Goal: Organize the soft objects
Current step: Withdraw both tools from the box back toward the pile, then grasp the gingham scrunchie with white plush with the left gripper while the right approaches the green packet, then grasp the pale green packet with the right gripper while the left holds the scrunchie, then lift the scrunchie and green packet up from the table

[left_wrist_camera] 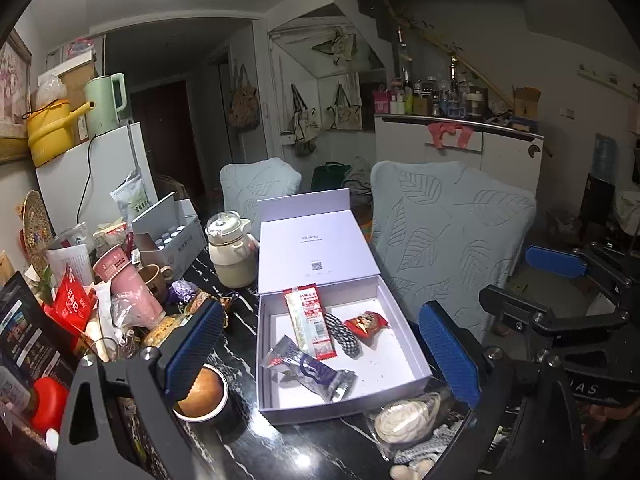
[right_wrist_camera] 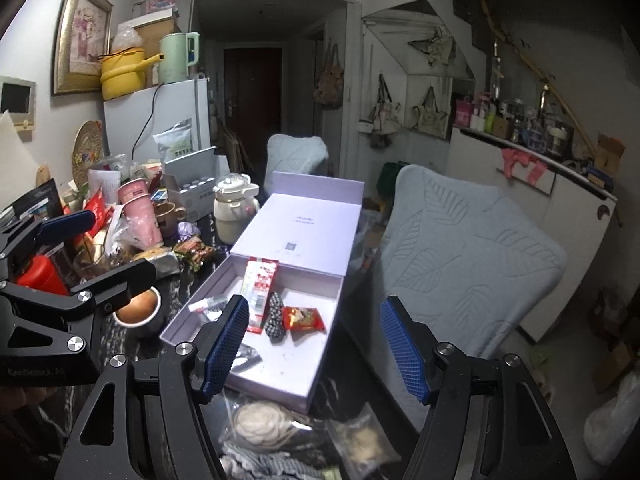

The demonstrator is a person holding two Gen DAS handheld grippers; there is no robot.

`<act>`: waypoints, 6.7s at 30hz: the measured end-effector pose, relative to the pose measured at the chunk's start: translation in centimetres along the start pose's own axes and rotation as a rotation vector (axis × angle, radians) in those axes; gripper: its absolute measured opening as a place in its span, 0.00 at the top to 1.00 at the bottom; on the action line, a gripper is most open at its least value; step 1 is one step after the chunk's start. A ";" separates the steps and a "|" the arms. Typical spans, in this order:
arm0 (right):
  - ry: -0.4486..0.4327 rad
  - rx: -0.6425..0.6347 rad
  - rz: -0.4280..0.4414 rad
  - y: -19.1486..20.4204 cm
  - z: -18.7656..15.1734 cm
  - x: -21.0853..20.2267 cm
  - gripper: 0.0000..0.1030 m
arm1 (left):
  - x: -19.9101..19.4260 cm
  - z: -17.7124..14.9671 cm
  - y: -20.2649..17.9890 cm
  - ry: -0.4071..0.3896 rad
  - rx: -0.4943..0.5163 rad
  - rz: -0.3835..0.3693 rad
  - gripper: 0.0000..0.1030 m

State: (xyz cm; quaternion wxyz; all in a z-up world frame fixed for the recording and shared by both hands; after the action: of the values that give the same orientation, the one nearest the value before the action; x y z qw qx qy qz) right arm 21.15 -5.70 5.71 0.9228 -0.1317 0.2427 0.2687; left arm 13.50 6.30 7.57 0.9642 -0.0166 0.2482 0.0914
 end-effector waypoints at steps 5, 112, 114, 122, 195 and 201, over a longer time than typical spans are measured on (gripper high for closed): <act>-0.016 0.001 -0.007 -0.2 -1.4 -2.3 0.29 | -1.8 -1.0 -1.2 -0.011 0.003 -0.022 0.03; 0.447 0.255 0.053 -1.4 -20.5 5.2 0.25 | 3.7 -21.3 -0.5 0.438 -0.191 -0.124 0.53; 0.446 0.260 0.046 -1.2 -20.2 5.8 0.23 | 3.8 -21.5 -0.3 0.438 -0.203 -0.128 0.53; 0.453 0.241 -0.009 -0.2 -19.3 7.4 0.20 | 4.7 -22.1 -0.4 0.468 -0.207 -0.145 0.47; 0.346 0.049 -0.004 2.6 -24.2 -0.9 0.58 | 2.5 -23.8 -6.1 0.431 -0.070 -0.238 0.54; 0.345 0.122 0.025 1.9 -24.2 -1.4 0.58 | 1.5 -23.5 -6.1 0.422 -0.095 -0.264 0.55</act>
State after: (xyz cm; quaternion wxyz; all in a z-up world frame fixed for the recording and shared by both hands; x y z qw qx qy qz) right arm 9.90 -13.76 -14.29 0.8702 -0.1166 0.4150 0.2385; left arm 4.74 -1.23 -13.80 0.8928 -0.1127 0.4351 -0.0291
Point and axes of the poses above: each gripper's, at about its wrist camera, not at the fingertips, and x roughly the way its jaws point, y to its left, z to its top, the point moved 2 cm from there along x, roughly the way its jaws point, and after that the axes turned 7 degrees about -z, right-handed, at the moved point
